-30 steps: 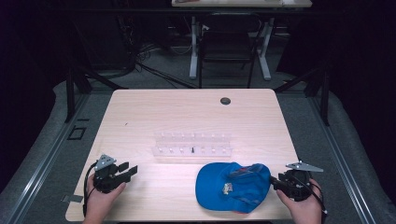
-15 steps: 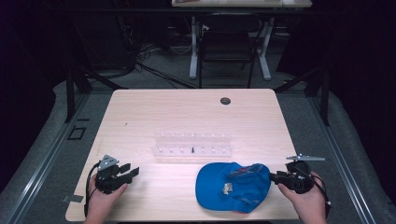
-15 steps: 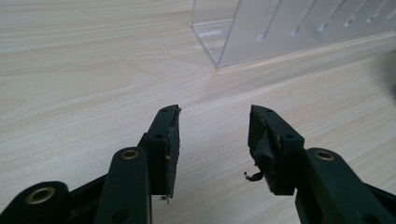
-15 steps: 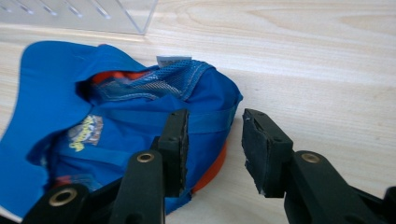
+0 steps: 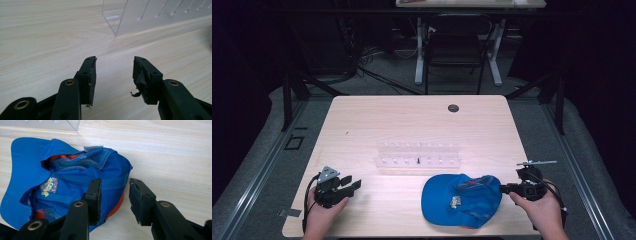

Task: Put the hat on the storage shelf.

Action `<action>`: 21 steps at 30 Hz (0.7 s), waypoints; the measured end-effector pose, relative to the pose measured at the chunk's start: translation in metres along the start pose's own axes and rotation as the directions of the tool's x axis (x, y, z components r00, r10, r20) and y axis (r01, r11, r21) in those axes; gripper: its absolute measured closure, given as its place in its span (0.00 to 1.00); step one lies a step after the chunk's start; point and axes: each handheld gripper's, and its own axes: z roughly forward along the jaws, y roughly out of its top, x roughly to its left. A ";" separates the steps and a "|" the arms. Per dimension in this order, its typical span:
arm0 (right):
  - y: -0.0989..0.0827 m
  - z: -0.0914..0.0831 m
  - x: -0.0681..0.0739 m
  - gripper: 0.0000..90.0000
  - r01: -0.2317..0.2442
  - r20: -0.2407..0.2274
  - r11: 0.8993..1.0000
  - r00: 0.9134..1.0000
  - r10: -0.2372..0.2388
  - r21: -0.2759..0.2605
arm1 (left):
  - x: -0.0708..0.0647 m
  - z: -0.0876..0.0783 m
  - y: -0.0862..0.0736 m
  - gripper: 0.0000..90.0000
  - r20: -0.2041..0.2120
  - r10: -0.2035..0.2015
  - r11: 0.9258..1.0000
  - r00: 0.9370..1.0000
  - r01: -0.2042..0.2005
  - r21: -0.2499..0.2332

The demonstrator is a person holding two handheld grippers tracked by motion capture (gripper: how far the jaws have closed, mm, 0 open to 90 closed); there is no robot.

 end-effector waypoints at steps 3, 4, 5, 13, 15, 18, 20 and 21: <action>0.000 0.004 0.000 0.69 -0.005 -0.003 1.000 1.000 0.005 0.017 | 0.000 0.000 0.000 0.60 0.001 -0.001 1.000 1.000 0.001 0.001; 0.000 0.005 0.000 0.69 0.001 0.005 0.999 1.000 -0.001 0.035 | 0.000 0.000 0.000 0.60 0.001 -0.001 1.000 1.000 0.001 0.001; -0.001 0.007 0.000 0.69 -0.004 0.000 0.999 1.000 0.004 0.044 | 0.000 0.000 0.000 0.60 0.000 -0.001 1.000 1.000 0.001 0.001; -0.004 0.018 0.002 0.69 -0.001 -0.001 0.996 1.000 0.002 0.086 | 0.000 0.001 -0.001 0.60 0.001 0.000 1.000 1.000 0.000 0.008; -0.005 0.022 0.003 0.70 -0.012 0.000 0.995 1.000 0.012 0.097 | -0.001 0.001 0.000 0.60 0.002 0.005 1.000 1.000 -0.005 0.022; -0.005 0.024 0.003 0.70 -0.007 -0.007 0.994 1.000 0.008 0.109 | -0.001 0.001 0.000 0.60 0.002 0.005 1.000 1.000 -0.005 0.021; -0.005 0.027 0.004 0.71 -0.002 -0.003 0.993 1.000 0.002 0.122 | -0.001 0.001 0.000 0.60 0.003 0.005 1.000 1.000 -0.005 0.020; -0.005 0.027 0.004 0.71 0.001 0.001 0.992 1.000 -0.001 0.128 | -0.001 0.001 0.000 0.60 0.003 0.005 1.000 1.000 -0.005 0.021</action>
